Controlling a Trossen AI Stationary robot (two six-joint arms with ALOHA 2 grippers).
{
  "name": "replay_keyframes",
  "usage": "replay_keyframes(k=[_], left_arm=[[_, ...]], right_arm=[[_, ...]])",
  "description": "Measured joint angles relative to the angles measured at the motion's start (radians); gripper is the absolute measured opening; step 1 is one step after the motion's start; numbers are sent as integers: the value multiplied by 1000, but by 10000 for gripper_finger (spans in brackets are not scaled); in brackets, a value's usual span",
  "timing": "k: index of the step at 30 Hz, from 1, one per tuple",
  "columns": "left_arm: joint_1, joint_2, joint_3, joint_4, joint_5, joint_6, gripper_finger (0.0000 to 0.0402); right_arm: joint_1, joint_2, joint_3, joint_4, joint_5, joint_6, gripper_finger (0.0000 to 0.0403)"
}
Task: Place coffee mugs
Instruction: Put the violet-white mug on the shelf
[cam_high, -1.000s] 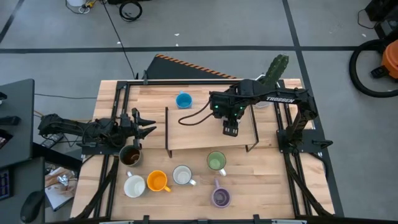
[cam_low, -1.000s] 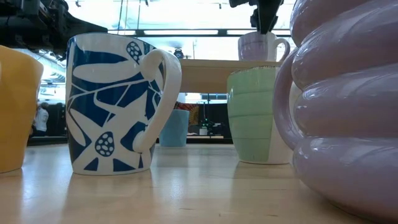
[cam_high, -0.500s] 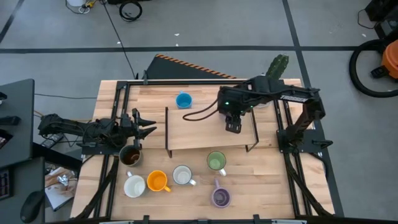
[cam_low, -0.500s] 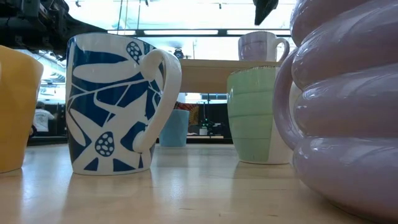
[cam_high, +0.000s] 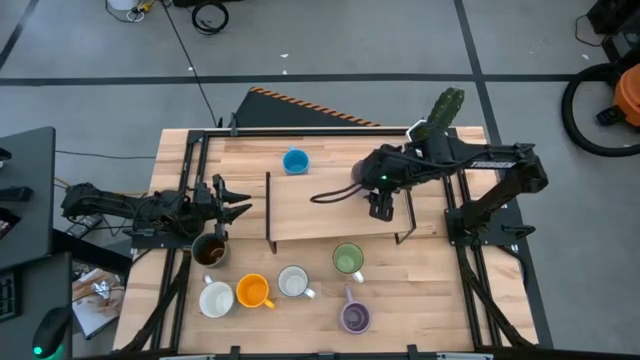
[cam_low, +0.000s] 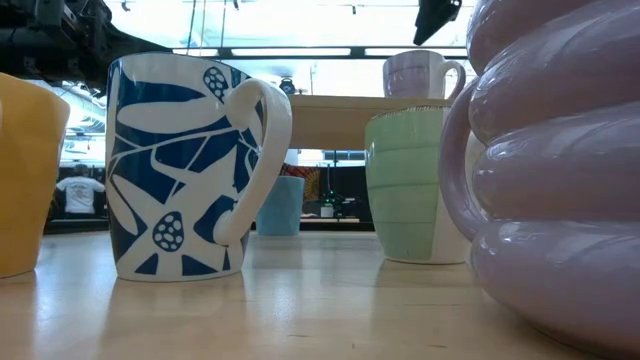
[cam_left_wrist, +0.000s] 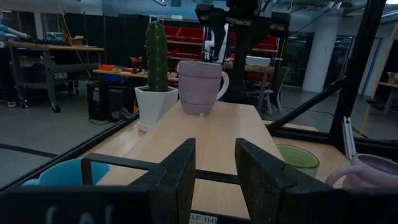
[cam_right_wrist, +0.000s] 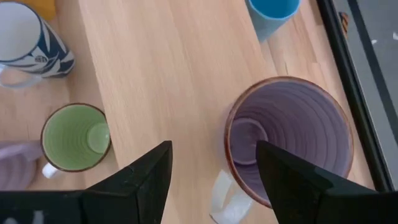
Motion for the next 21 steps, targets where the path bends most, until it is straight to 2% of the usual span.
replay_keyframes(k=[6,13,21], left_arm=[[0,0,0,0,0,0,118],[0,0,0,0,0,0,118],[0,0,0,-13,0,-4,118]], right_arm=[[6,-83,-94,8,45,93,238],[93,-110,-100,-24,175,134,238],[176,-110,-100,-142,278,329,238]])
